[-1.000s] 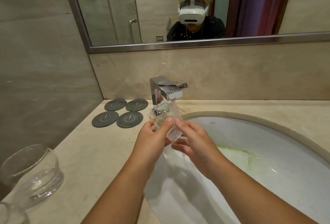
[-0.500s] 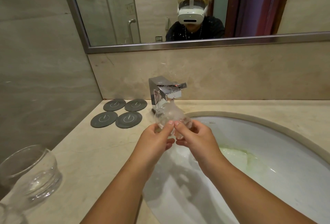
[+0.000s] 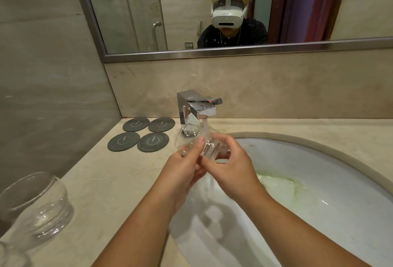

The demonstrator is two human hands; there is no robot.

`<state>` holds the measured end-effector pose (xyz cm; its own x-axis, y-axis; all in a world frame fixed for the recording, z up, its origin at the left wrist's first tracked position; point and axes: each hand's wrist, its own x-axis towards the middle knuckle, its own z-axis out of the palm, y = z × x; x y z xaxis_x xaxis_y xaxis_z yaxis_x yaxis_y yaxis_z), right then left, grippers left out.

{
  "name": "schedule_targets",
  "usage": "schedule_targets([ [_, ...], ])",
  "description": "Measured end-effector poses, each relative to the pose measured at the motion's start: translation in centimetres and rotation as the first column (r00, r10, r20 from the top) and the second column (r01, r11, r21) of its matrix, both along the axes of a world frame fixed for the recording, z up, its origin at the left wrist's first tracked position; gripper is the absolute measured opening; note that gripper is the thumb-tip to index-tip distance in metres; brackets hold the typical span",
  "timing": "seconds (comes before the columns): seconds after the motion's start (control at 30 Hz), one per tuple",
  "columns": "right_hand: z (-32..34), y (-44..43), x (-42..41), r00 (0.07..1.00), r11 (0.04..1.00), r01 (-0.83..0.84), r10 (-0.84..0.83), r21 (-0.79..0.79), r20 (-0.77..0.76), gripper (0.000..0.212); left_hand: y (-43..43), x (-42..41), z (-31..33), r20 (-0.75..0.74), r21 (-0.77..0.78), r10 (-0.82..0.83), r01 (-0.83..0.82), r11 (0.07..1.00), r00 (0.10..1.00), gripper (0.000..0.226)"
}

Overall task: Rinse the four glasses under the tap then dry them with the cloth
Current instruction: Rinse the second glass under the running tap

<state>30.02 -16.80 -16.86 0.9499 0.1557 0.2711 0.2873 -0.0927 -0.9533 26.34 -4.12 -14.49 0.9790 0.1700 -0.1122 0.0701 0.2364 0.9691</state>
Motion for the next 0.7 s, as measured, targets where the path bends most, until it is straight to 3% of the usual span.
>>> schedule_targets([
  [0.23,0.03,0.05,0.04,1.000,1.000,-0.005,0.005,0.015,0.023,0.055,-0.03,0.20,-0.12,0.003,-0.053,0.072,-0.072,0.996,0.997,0.037],
  [0.37,0.28,-0.04,0.25,0.983,0.989,-0.055,0.078,0.136,-0.167,0.054,0.27,0.42,-0.37,-0.018,-0.036,0.154,-0.155,0.987,0.988,0.075],
  [0.43,0.51,0.08,0.32,0.949,0.969,-0.078,0.144,0.236,-0.279,0.048,0.35,0.55,-0.46,-0.005,-0.037,0.177,-0.177,0.983,0.984,0.074],
  [0.5,0.52,0.12,0.36,0.937,0.970,-0.097,0.165,0.225,-0.308,0.037,0.30,0.52,-0.50,-0.018,-0.042,0.155,-0.156,0.987,0.988,0.079],
  [0.7,0.20,-0.08,0.07,0.969,0.978,-0.098,0.136,0.183,-0.207,0.023,0.36,0.70,0.00,-0.079,-0.115,0.109,-0.117,0.986,0.991,0.036],
])
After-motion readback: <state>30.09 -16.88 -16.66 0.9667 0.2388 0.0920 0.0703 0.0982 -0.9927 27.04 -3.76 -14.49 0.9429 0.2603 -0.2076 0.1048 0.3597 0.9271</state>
